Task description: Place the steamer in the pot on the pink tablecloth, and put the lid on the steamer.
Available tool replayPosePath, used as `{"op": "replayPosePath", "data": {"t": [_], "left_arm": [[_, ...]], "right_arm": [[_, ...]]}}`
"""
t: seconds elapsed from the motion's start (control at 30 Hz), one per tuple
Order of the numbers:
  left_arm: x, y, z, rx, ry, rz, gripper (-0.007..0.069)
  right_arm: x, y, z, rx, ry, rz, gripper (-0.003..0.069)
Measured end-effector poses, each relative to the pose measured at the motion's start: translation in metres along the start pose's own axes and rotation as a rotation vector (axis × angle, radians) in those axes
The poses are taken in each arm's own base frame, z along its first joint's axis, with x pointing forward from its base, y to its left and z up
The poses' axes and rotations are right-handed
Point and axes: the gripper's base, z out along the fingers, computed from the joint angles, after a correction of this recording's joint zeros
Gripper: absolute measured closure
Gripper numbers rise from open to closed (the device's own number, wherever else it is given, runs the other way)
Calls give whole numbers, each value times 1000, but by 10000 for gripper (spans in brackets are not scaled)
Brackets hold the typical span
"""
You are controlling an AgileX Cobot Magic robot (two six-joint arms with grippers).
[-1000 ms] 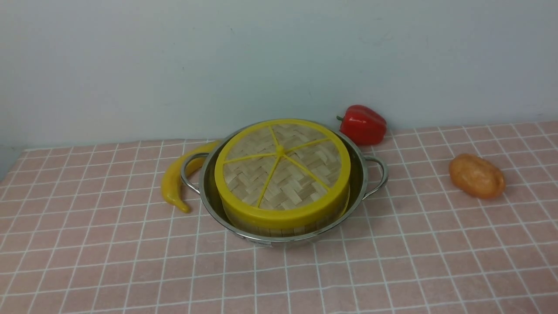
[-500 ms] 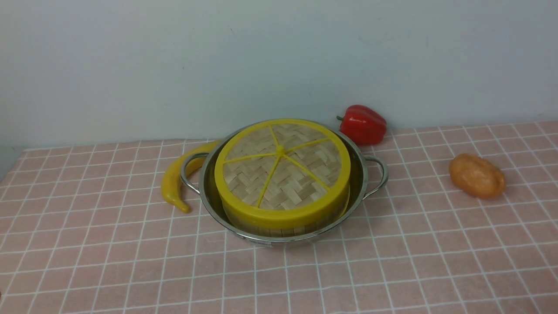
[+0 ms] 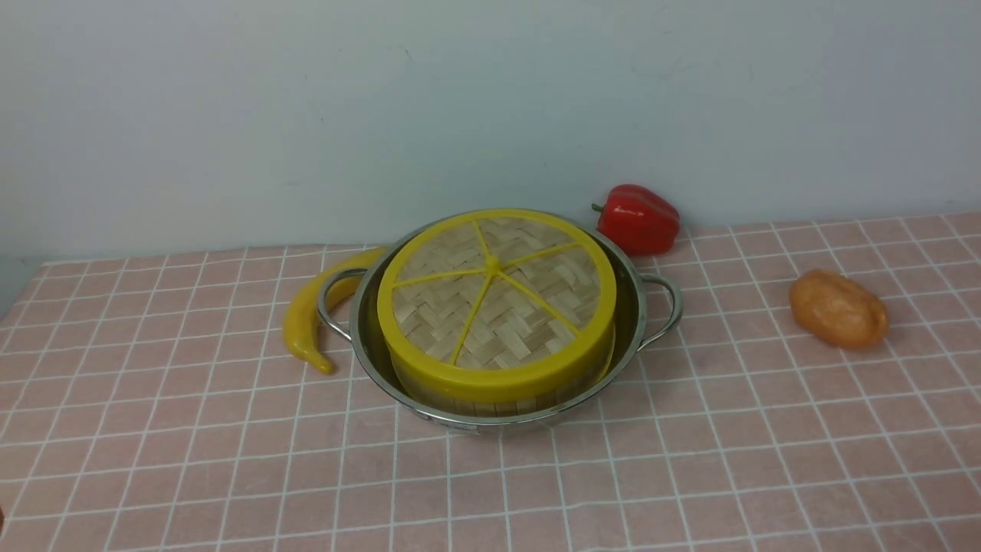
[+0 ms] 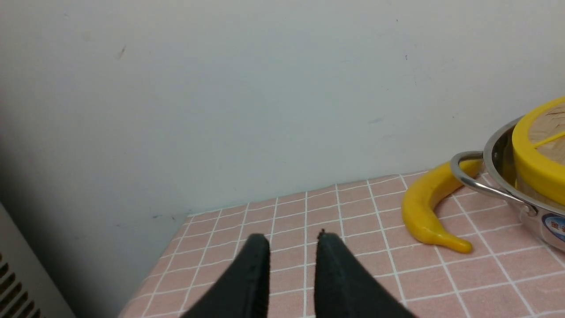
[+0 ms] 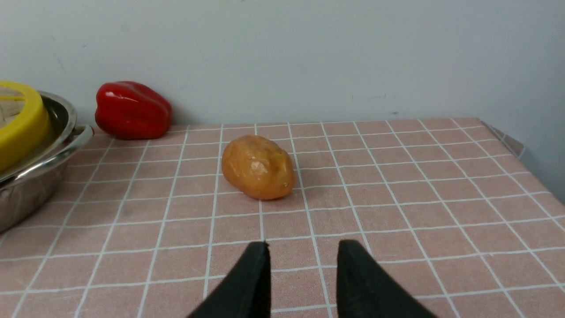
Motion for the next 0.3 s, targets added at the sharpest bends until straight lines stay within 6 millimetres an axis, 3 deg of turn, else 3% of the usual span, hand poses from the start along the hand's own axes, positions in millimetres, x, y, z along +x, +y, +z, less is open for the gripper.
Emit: {"op": "replayPosePath", "data": {"t": [0.3], "left_arm": [[0, 0, 0, 0, 0, 0, 456]], "right_arm": [[0, 0, 0, 0, 0, 0, 419]]}}
